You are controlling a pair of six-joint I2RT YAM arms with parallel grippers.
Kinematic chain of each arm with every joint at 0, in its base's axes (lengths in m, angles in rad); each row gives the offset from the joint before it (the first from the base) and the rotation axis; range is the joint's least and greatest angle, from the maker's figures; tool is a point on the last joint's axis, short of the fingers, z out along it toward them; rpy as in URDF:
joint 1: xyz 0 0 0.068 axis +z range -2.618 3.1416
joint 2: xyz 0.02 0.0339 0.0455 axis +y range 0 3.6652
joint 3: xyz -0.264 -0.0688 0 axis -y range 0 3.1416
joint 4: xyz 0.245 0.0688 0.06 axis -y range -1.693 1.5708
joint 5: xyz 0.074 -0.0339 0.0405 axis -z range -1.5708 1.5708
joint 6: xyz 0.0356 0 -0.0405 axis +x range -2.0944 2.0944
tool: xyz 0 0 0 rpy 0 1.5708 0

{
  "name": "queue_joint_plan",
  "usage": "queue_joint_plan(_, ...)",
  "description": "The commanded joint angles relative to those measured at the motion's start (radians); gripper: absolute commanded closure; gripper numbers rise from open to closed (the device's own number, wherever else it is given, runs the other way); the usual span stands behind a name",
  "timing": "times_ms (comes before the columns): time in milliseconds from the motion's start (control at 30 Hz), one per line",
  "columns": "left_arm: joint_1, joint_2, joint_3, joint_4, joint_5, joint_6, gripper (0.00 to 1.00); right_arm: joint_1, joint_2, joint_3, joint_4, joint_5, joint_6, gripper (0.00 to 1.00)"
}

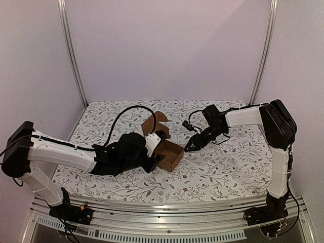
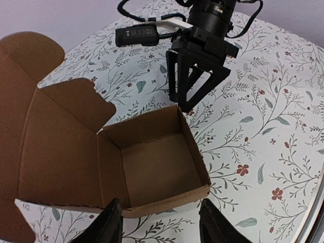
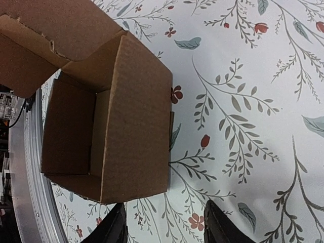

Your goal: Fold the paper box

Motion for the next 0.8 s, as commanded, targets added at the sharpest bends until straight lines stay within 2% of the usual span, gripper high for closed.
queue_joint_plan(0, 0.017, 0.0, 0.068, -0.065, 0.101, 0.042, 0.49, 0.004, 0.024, -0.02, -0.03, -0.067, 0.009, 0.5)
queue_joint_plan(100, 0.008, -0.069, 0.087, -0.213, 0.118, -0.027, 0.5, 0.004, -0.001, -0.028, -0.074, -0.068, 0.002, 0.5)
queue_joint_plan(200, -0.003, -0.18, 0.052, -0.303, 0.075, -0.095, 0.49, -0.006, -0.057, -0.031, -0.125, -0.025, -0.022, 0.49)
queue_joint_plan(400, -0.003, -0.398, 0.07, -0.466, -0.188, -0.173, 0.44, -0.017, -0.236, -0.079, -0.172, 0.071, -0.12, 0.48)
queue_joint_plan(433, 0.002, -0.418, 0.09, -0.488, -0.228, -0.185, 0.39, -0.017, -0.265, -0.086, -0.176, 0.083, -0.129, 0.48)
queue_joint_plan(467, 0.009, -0.434, 0.113, -0.505, -0.252, -0.203, 0.3, -0.017, -0.285, -0.092, -0.177, 0.094, -0.135, 0.48)
queue_joint_plan(533, 0.028, -0.441, 0.167, -0.546, -0.248, -0.216, 0.02, -0.016, -0.335, -0.094, -0.174, 0.122, -0.136, 0.47)
queue_joint_plan(633, 0.081, -0.364, 0.313, -0.713, -0.148, -0.226, 0.01, -0.016, -0.393, -0.093, -0.141, 0.191, -0.13, 0.47)
queue_joint_plan(700, 0.092, -0.297, 0.376, -0.819, -0.097, -0.206, 0.0, -0.015, -0.455, -0.114, -0.058, 0.246, -0.133, 0.46)
queue_joint_plan(733, 0.092, -0.281, 0.363, -0.828, -0.096, -0.198, 0.01, -0.021, -0.508, -0.127, -0.003, 0.269, -0.131, 0.43)
queue_joint_plan(767, 0.092, -0.279, 0.328, -0.81, -0.111, -0.198, 0.01, -0.038, -0.545, -0.133, 0.063, 0.267, -0.115, 0.32)
